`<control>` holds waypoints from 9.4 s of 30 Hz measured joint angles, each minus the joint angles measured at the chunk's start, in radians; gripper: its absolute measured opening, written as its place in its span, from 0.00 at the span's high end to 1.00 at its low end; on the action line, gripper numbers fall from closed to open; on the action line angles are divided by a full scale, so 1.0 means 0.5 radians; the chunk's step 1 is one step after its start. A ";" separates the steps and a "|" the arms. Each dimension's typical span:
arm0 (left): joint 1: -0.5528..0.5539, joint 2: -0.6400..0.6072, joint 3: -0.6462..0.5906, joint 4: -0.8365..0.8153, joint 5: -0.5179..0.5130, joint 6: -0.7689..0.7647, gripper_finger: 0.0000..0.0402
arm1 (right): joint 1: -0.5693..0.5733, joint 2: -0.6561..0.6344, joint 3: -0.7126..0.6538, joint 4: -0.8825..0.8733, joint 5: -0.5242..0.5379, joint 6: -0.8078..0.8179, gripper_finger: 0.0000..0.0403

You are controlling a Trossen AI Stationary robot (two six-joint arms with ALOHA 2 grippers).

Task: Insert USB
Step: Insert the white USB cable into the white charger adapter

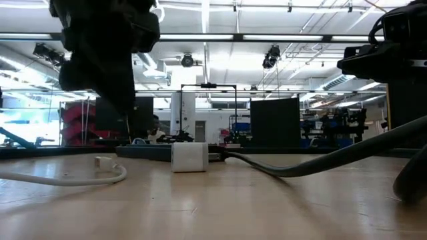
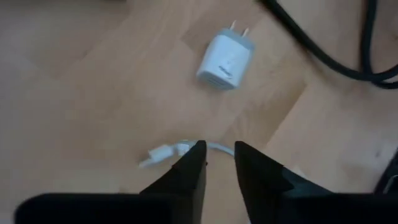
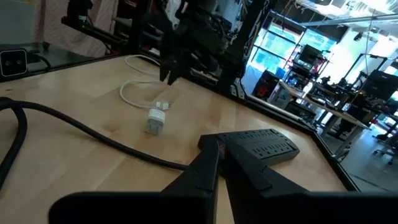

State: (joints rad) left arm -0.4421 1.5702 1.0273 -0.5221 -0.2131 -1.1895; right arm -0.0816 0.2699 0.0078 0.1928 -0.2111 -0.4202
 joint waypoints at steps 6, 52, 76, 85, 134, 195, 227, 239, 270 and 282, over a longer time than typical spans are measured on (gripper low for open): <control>-0.091 0.064 0.038 -0.006 -0.085 -0.205 0.98 | 0.000 0.001 -0.001 0.000 0.000 0.000 0.98; -0.749 0.558 0.303 -0.547 -0.125 -0.089 0.99 | 0.004 0.000 0.001 0.497 -0.309 0.353 1.00; 0.073 0.452 0.319 -0.285 0.104 -0.497 0.45 | 0.006 0.186 0.001 0.602 -0.468 0.436 0.99; 0.094 0.452 0.320 -0.301 0.027 -1.098 0.40 | 0.006 0.186 0.002 0.607 -0.470 0.438 1.00; 0.065 0.662 0.327 -0.413 -0.100 -1.921 0.58 | 0.004 0.210 0.002 0.608 -0.236 0.573 1.00; -0.453 0.669 0.485 -0.500 -0.633 0.259 1.00 | 0.422 2.628 1.233 0.685 0.071 0.383 0.92; -0.477 0.667 0.485 -0.495 -0.498 0.386 1.00 | 0.590 3.416 1.844 0.681 0.313 0.660 0.38; -0.516 0.591 0.325 -0.364 -0.666 0.413 1.00 | 0.563 3.416 1.844 0.667 0.381 0.667 0.38; -0.504 0.013 -0.821 1.743 -1.002 0.431 1.00 | 0.521 3.416 1.844 0.639 0.166 0.626 0.40; -0.504 0.014 -0.821 1.731 -1.061 0.356 1.00 | 0.521 3.466 1.847 0.678 0.158 0.695 0.42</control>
State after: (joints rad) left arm -0.6941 1.5772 0.6167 0.3433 -0.7437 -1.0117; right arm 0.1791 2.0031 0.9313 0.5317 -0.1322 -0.0726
